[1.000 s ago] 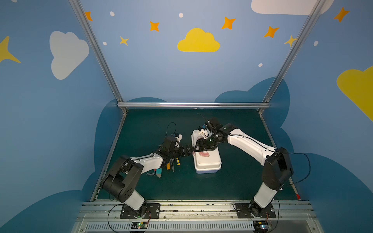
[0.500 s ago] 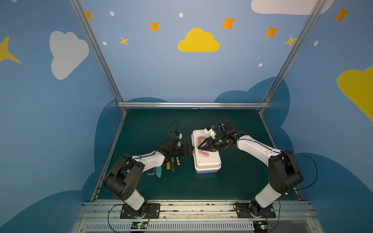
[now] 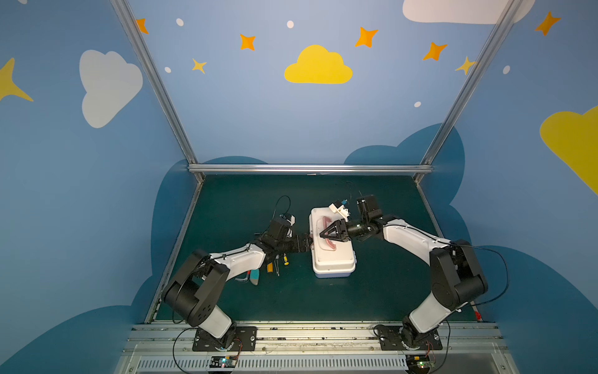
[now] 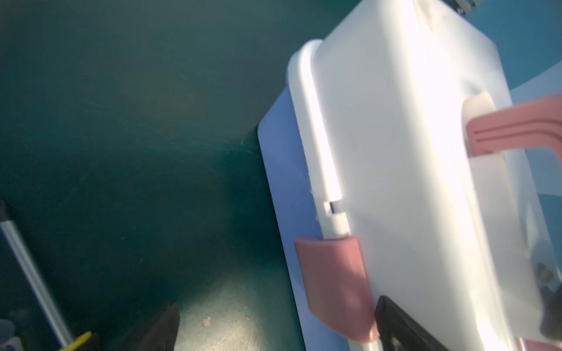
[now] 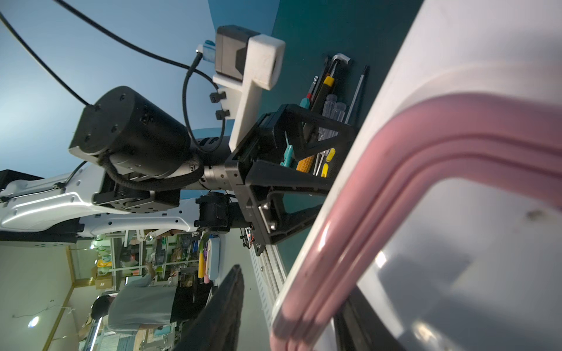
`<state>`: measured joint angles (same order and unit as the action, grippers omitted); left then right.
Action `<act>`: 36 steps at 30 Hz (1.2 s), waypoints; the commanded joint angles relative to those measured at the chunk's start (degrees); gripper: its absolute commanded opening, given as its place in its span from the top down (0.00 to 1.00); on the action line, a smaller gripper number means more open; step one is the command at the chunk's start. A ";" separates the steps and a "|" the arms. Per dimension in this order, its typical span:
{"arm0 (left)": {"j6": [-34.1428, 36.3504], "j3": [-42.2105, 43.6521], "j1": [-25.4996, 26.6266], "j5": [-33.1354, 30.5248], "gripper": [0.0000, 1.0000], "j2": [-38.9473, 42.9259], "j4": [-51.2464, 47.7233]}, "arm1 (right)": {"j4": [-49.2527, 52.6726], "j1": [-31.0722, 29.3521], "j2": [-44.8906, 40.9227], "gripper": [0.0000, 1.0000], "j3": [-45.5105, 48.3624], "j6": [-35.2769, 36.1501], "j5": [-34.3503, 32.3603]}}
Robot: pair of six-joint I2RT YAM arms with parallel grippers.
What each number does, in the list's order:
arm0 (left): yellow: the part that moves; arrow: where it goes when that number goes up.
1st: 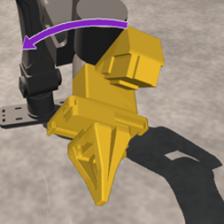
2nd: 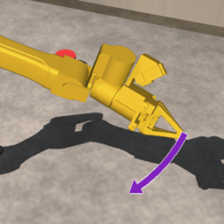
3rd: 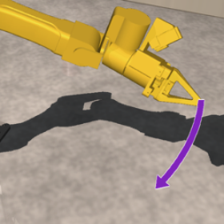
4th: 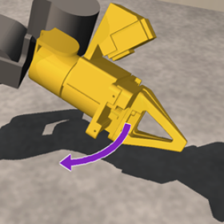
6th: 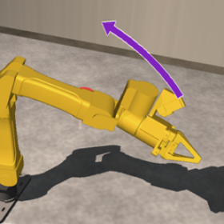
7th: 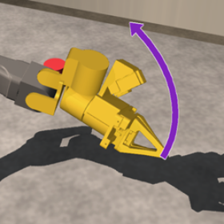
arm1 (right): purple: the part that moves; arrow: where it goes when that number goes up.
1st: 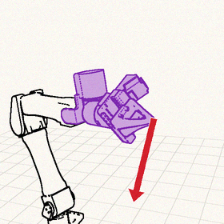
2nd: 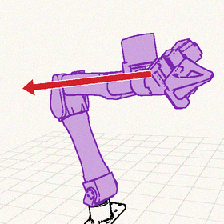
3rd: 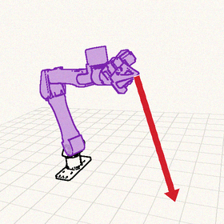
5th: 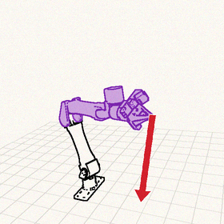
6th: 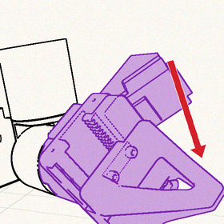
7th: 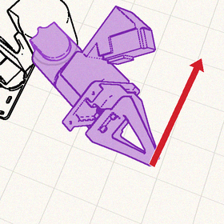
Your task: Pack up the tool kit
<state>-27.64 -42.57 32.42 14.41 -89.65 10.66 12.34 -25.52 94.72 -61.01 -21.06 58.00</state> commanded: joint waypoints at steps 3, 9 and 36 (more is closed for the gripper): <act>3.34 -1.70 0.51 -1.67 0.00 1.02 -3.81 | 8.60 0.88 -3.76 0.51 -2.53 5.59 -6.96; 4.25 -1.41 0.44 -3.76 0.00 1.49 -4.41 | 15.93 0.83 -7.26 0.52 -3.13 5.86 -18.27; 2.91 -0.27 0.41 -1.02 0.00 0.26 -0.96 | 36.75 -17.09 0.17 0.35 -23.82 1.33 -54.28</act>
<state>-24.49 -43.27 32.75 12.78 -89.14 9.06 46.54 -42.94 93.84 -83.48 -18.94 2.81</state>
